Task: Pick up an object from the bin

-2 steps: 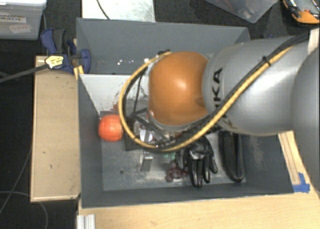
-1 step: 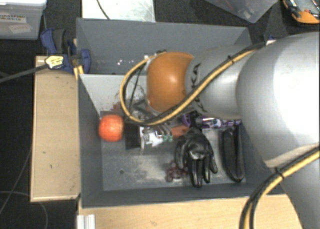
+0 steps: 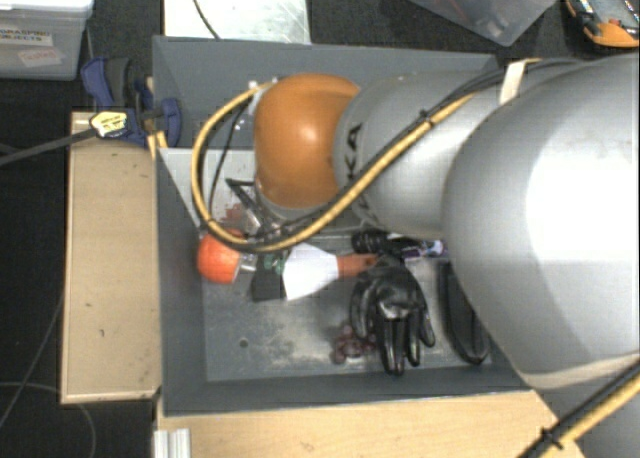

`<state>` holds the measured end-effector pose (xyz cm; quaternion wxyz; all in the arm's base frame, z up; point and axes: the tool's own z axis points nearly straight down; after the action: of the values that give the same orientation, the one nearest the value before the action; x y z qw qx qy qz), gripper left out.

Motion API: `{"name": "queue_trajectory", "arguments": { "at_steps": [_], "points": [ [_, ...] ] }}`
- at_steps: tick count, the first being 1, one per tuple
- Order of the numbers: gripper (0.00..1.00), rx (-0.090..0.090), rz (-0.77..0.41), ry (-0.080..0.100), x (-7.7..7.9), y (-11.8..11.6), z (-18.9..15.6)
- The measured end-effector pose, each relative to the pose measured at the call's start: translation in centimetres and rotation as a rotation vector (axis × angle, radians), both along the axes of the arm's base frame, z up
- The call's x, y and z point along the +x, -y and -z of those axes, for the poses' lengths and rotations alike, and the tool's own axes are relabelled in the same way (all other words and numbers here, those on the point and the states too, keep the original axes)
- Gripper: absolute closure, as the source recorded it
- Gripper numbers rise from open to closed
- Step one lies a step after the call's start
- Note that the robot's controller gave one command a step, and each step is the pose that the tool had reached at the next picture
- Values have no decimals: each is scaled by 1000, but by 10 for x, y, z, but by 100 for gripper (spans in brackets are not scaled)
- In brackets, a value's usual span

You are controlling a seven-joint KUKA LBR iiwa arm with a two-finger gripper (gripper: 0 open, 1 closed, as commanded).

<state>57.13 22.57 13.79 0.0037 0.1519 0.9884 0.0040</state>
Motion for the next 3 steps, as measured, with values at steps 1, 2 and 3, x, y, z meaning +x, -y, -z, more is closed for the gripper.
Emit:
{"name": "queue_trajectory", "arguments": {
  "at_steps": [1, 2, 3],
  "points": [
    [0, -10, -393, -9, 10, 57, 60],
    [0, 3, 283, -1, 10, -25, 67],
    [100, -6, -371, -4, 12, 54, 59]
  ]
}}
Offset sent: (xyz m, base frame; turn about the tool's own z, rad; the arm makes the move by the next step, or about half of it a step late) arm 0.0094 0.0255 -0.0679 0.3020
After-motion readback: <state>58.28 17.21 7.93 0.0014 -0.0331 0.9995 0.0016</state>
